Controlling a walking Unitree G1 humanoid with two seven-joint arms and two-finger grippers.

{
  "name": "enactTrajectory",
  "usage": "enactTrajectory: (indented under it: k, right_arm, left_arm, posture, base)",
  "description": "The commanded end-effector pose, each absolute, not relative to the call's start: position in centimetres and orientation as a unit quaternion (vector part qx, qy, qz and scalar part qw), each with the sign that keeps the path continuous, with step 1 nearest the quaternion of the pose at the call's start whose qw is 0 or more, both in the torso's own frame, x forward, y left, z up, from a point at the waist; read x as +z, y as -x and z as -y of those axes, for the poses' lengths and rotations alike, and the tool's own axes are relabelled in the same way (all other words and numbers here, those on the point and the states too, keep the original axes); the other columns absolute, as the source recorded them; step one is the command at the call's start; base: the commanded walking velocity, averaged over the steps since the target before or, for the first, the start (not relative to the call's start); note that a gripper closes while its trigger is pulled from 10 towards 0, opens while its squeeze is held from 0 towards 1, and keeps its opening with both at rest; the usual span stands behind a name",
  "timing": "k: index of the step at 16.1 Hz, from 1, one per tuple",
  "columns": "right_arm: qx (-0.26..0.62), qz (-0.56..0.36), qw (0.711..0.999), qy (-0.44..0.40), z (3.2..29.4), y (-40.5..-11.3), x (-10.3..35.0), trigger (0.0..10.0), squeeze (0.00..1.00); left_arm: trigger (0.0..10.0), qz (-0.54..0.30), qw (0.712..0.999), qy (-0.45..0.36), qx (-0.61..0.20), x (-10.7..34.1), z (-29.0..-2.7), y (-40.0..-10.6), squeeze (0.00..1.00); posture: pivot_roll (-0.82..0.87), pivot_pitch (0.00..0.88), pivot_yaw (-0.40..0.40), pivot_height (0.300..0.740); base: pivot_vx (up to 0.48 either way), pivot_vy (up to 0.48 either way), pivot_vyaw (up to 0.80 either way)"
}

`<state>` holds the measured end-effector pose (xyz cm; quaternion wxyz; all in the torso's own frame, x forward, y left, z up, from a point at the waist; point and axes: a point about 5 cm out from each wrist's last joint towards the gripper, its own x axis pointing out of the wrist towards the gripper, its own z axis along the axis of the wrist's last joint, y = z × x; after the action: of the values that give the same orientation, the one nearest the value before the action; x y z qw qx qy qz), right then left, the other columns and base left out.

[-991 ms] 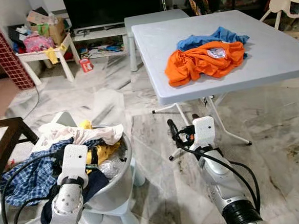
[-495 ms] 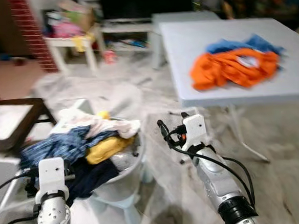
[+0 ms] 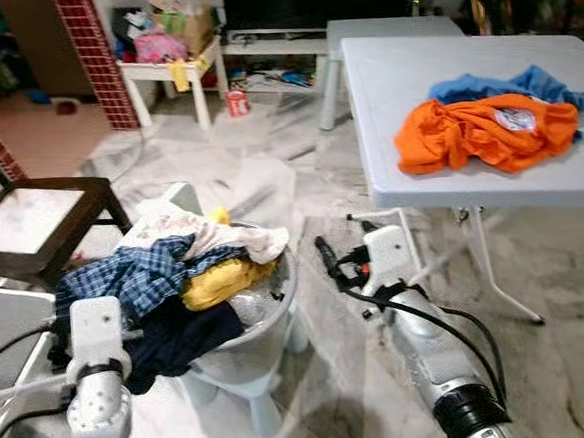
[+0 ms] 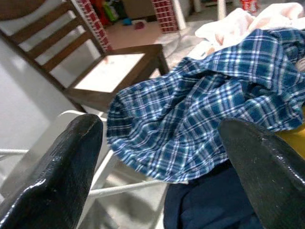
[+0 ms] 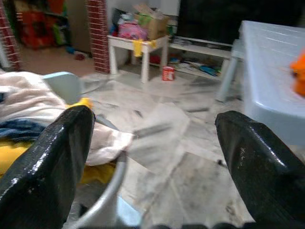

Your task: Hang hanger

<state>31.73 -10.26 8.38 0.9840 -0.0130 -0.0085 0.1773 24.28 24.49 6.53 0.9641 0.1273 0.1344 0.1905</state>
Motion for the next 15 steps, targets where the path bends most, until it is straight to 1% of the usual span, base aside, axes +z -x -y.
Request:
enactTrajectory:
  k: [1, 4, 5, 6, 8, 9, 10, 12, 13, 14, 15]
  right_arm:
    - [0.182, 0.014, 0.983, 0.011, 10.0, -31.7, 8.7, 10.0, 0.00]
    - [0.191, 0.018, 0.981, 0.019, 9.9, -31.7, 9.2, 10.0, 0.00]
    - [0.193, 0.020, 0.981, 0.021, 9.8, -31.7, 9.3, 10.0, 0.00]
    - [0.197, 0.023, 0.980, 0.025, 9.8, -31.5, 9.4, 10.0, 0.00]
    - [0.198, 0.022, 0.980, 0.029, 10.0, -31.4, 9.4, 10.0, 0.00]
    - [0.197, 0.020, 0.980, 0.032, 10.2, -31.1, 9.3, 10.0, 0.00]
    - [0.197, 0.018, 0.980, 0.033, 10.3, -30.9, 9.2, 10.0, 0.00]
    - [0.231, 0.012, 0.973, 0.024, 9.8, -30.4, 9.1, 10.0, 0.00]
    - [0.284, 0.000, 0.959, 0.023, 9.1, -29.7, 8.9, 10.0, 0.00]
    - [0.348, -0.023, 0.937, 0.021, 8.3, -28.6, 8.3, 10.0, 0.00]
    - [0.369, -0.032, 0.929, 0.023, 8.1, -28.1, 8.1, 10.0, 0.00]
  left_arm:
    - [10.0, -0.141, 0.966, -0.116, 0.182, 6.3, -25.0, -24.6, 0.00]
    - [10.0, -0.182, 0.967, -0.107, 0.141, 4.6, -25.5, -26.1, 0.00]
    - [10.0, -0.186, 0.969, -0.096, 0.133, 4.4, -25.4, -26.4, 0.00]
    - [10.0, -0.193, 0.969, -0.105, 0.110, 4.3, -25.1, -26.9, 0.00]
    - [10.0, -0.201, 0.970, -0.096, 0.098, 4.2, -25.1, -27.2, 0.00]
    - [10.0, -0.202, 0.972, -0.096, 0.072, 4.1, -24.9, -27.4, 0.00]
    - [10.0, -0.214, 0.970, -0.094, 0.072, 3.5, -25.3, -27.5, 0.00]
    - [10.0, -0.228, 0.967, -0.094, 0.069, 2.9, -25.7, -27.7, 0.00]
    - [10.0, -0.239, 0.965, -0.089, 0.065, 2.5, -25.9, -27.8, 0.00]
    - [9.5, -0.249, 0.963, -0.081, 0.064, 2.3, -26.2, -27.9, 0.00]
    - [4.4, -0.251, 0.963, -0.078, 0.064, 2.2, -26.3, -27.9, 0.00]
  posture:
    - [0.12, 0.030, -0.016, 0.740]
    - [0.11, 0.044, -0.023, 0.740]
    - [0.10, 0.048, -0.024, 0.740]
    - [0.09, 0.053, -0.022, 0.740]
    - [0.08, 0.059, -0.018, 0.740]
    - [0.07, 0.064, -0.017, 0.740]
    - [0.06, 0.068, -0.013, 0.740]
    - [0.06, 0.068, -0.011, 0.740]
    - [0.05, 0.069, -0.006, 0.740]
    - [0.05, 0.067, -0.004, 0.740]
    - [0.04, 0.064, -0.002, 0.740]
  base:
    - [0.000, 0.000, 0.00]
    - [0.000, 0.000, 0.00]
    - [0.000, 0.000, 0.00]
    - [0.000, 0.000, 0.00]
    - [0.000, 0.000, 0.00]
    - [0.000, 0.000, 0.00]
    - [0.000, 0.000, 0.00]
    - [0.000, 0.000, 0.00]
    - [0.000, 0.000, 0.00]
    - [0.000, 0.000, 0.00]
    - [0.000, 0.000, 0.00]
